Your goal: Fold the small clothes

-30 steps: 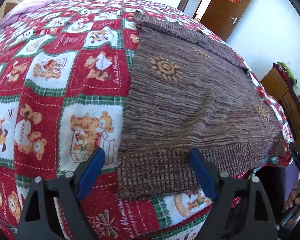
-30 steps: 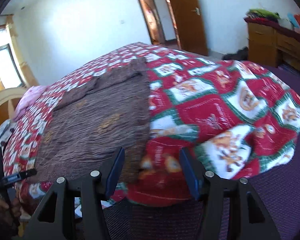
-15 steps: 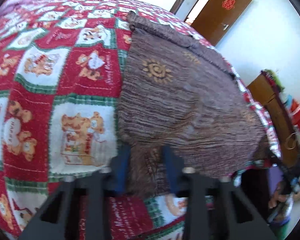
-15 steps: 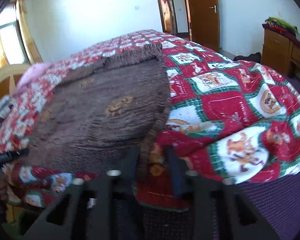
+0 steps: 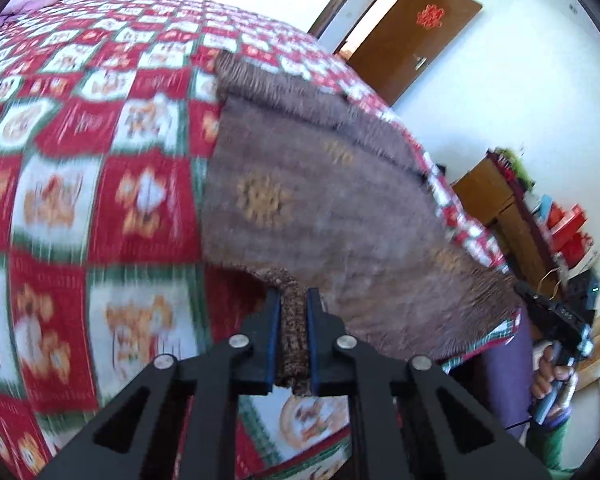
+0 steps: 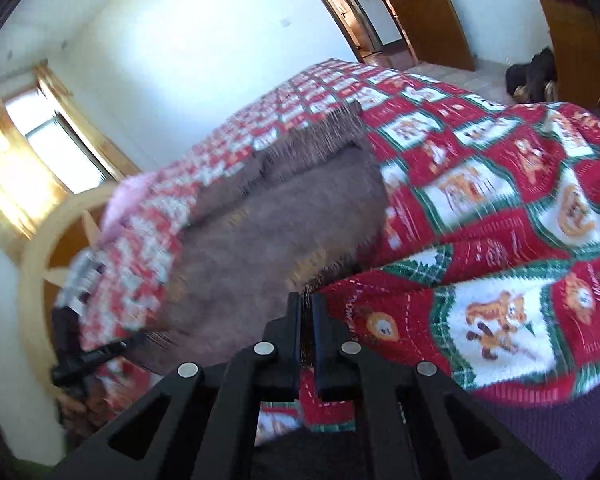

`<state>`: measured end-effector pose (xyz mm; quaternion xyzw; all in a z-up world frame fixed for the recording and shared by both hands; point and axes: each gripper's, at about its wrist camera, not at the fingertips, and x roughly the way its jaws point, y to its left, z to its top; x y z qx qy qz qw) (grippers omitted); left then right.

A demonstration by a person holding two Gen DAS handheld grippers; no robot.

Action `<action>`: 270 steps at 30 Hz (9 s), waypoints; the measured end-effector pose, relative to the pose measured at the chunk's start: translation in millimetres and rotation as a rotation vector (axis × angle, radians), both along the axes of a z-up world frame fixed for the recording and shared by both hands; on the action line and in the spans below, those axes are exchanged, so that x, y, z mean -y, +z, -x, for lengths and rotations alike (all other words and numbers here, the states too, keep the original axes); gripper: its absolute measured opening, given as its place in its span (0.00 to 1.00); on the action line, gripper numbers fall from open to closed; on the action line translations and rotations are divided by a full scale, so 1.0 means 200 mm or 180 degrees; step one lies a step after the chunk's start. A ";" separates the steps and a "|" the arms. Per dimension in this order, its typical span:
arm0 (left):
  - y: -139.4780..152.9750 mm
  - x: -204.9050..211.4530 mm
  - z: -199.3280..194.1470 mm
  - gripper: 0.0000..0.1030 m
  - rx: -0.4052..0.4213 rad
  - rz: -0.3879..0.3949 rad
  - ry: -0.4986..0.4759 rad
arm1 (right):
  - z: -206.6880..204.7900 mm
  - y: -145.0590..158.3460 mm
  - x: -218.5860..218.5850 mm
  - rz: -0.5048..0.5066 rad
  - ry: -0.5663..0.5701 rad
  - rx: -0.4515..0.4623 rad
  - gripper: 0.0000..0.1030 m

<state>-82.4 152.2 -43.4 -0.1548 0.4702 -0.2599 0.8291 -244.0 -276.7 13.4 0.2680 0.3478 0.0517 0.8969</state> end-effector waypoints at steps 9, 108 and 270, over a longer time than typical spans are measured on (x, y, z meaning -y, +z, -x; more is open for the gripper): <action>0.11 0.10 -0.34 0.12 0.0098 -0.0132 0.0007 | -0.25 0.06 0.15 0.0036 -0.0207 -0.0103 0.04; -0.13 0.47 -0.81 0.57 0.0155 -0.0629 -0.0891 | -0.56 -0.14 -0.01 -0.0174 0.0102 -0.0161 0.40; -0.05 0.64 -1.14 0.48 0.0436 -0.1225 0.0346 | -1.47 -0.09 -0.08 0.1379 -0.0122 -0.0214 0.03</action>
